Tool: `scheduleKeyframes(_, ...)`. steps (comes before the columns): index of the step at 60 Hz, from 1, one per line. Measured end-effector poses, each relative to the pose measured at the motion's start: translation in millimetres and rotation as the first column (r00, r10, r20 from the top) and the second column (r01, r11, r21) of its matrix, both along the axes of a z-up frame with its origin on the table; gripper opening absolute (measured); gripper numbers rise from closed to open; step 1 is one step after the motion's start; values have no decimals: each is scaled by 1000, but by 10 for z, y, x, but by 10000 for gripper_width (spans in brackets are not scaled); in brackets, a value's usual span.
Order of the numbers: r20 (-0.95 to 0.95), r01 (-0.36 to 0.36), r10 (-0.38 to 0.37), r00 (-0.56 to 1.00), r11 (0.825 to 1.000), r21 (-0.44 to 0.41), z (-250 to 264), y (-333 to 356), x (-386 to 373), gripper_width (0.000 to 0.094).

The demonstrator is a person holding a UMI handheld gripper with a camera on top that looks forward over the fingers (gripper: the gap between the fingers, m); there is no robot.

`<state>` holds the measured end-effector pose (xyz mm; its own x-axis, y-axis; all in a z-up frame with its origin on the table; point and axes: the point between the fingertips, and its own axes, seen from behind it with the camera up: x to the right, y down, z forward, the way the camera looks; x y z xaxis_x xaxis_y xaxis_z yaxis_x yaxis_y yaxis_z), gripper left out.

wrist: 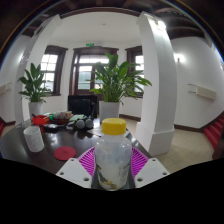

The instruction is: Pour water

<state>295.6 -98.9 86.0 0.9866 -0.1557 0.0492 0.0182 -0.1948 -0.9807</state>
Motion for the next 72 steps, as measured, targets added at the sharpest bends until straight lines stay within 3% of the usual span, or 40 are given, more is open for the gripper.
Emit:
scheduleKeyframes(6,105,-8,13,994,999,-48,42,64,-83,425)
scheduleKeyframes(15,376,-84,128,918,988,-131,149,284,-465,425)
scheduleKeyframes(31,778,-177,302,551,953,-244,371,886,-1341,425)
scheduleKeyframes(40,914,-164,320,250,944,-286,467,1074,-1812,427)
scheduleKeyframes(53,944,-164,298,-143,933,-319,478,1249,-2285,427)
scheduleKeyframes(64,855,-100,231,-465,945,-310,501,1318,-2444,429)
scheduleKeyframes(72,822,-107,213,-528,944,-313,436,1345,-2494,432)
